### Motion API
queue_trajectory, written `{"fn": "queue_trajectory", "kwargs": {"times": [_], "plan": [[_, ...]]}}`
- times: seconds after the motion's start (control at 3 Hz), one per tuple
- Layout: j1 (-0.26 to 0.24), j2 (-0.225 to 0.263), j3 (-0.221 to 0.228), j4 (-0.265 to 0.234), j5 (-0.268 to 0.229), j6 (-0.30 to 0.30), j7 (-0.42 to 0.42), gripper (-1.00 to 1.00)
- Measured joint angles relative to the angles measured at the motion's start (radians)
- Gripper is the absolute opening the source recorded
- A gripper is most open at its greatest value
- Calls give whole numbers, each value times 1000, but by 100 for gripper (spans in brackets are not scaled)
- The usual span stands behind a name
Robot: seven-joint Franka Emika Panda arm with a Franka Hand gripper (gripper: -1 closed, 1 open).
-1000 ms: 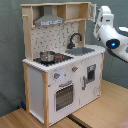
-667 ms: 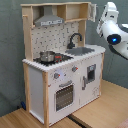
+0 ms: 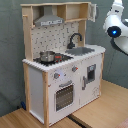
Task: Play with the kitchen
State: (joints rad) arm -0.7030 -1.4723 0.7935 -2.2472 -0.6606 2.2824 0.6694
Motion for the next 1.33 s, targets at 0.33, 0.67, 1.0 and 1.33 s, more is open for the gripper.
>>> {"fn": "queue_trajectory", "kwargs": {"times": [0.33, 0.67, 1.0, 1.33], "plan": [[-1, 41, -21, -2, 0, -22, -97, 100], [-2, 90, -27, -7, 0, -45, -182, 100], [-1, 125, -38, -21, 1, -81, -270, 100], [-1, 136, -59, -43, 5, -113, -362, 100]]}}
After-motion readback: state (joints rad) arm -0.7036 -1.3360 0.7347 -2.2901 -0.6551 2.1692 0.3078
